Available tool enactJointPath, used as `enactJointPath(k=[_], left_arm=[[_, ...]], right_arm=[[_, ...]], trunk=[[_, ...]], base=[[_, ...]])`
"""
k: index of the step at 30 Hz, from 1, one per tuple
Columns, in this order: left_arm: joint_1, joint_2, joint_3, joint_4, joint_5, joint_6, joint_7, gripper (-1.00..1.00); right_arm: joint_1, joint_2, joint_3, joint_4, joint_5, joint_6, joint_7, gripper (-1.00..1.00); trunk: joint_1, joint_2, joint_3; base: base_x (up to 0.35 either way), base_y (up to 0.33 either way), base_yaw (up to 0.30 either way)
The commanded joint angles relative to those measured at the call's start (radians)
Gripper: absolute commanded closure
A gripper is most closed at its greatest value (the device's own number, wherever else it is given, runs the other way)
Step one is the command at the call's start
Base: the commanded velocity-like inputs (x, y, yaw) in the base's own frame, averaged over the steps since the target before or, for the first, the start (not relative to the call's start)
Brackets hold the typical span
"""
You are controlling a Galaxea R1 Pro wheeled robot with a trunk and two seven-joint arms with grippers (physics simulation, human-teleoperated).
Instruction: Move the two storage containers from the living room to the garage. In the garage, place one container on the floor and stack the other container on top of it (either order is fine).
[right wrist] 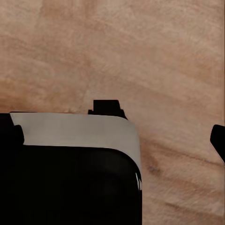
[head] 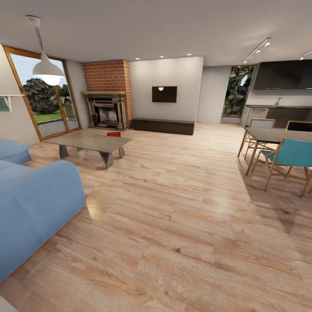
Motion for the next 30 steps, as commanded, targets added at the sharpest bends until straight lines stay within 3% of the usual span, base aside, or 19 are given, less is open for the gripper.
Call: enactJointPath(k=[1,30], left_arm=[[-0.001,0.000,-0.007,0.001,0.006,-0.003,0.003,-1.00],[-0.001,0.000,-0.007,0.001,0.006,-0.004,0.003,-1.00]], right_arm=[[0.000,0.000,0.008,-0.001,-0.008,-0.002,-0.004,-1.00],[0.000,-0.001,0.008,-0.001,-0.006,-0.001,-0.004,-1.00]], trunk=[[0.000,0.000,-0.001],[0.000,0.000,-0.001]], base=[[0.323,0.000,0.000],[0.323,0.000,0.000]])
